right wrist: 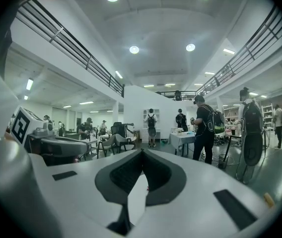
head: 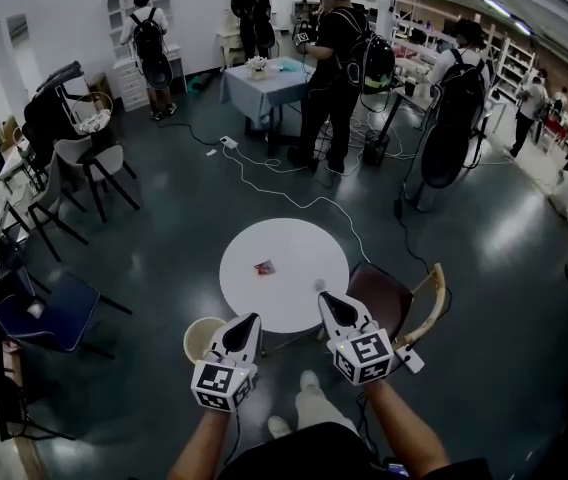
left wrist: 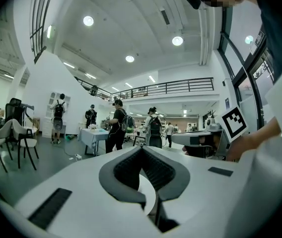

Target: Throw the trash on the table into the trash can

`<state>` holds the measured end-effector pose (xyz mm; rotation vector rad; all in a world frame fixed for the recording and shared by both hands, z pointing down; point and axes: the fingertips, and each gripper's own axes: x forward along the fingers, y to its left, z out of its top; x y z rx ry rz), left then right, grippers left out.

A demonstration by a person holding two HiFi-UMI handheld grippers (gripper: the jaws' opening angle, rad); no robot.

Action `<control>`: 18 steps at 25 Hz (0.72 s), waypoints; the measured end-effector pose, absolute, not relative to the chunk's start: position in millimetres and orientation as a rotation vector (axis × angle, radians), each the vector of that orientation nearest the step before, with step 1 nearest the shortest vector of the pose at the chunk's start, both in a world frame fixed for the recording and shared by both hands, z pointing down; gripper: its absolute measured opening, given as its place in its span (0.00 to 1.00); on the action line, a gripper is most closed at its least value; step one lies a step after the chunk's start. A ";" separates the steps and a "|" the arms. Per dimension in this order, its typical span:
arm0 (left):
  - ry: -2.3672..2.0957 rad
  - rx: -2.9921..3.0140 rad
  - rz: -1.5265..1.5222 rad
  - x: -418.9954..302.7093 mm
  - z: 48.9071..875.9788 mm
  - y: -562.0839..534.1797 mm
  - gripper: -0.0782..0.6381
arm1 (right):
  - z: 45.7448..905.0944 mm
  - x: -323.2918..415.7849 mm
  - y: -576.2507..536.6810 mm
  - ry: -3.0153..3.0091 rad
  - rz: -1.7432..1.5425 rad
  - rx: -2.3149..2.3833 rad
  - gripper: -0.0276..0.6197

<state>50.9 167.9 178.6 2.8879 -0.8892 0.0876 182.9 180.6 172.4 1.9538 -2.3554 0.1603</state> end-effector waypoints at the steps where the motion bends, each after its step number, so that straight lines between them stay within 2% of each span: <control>1: -0.889 2.887 0.089 53.5 179.0 165.0 0.12 | 173.9 185.2 177.9 -2.352 0.164 1.953 0.07; 18: -0.911 2.838 0.164 95.8 208.9 105.4 0.12 | 216.3 230.7 106.5 -2.336 0.273 1.892 0.07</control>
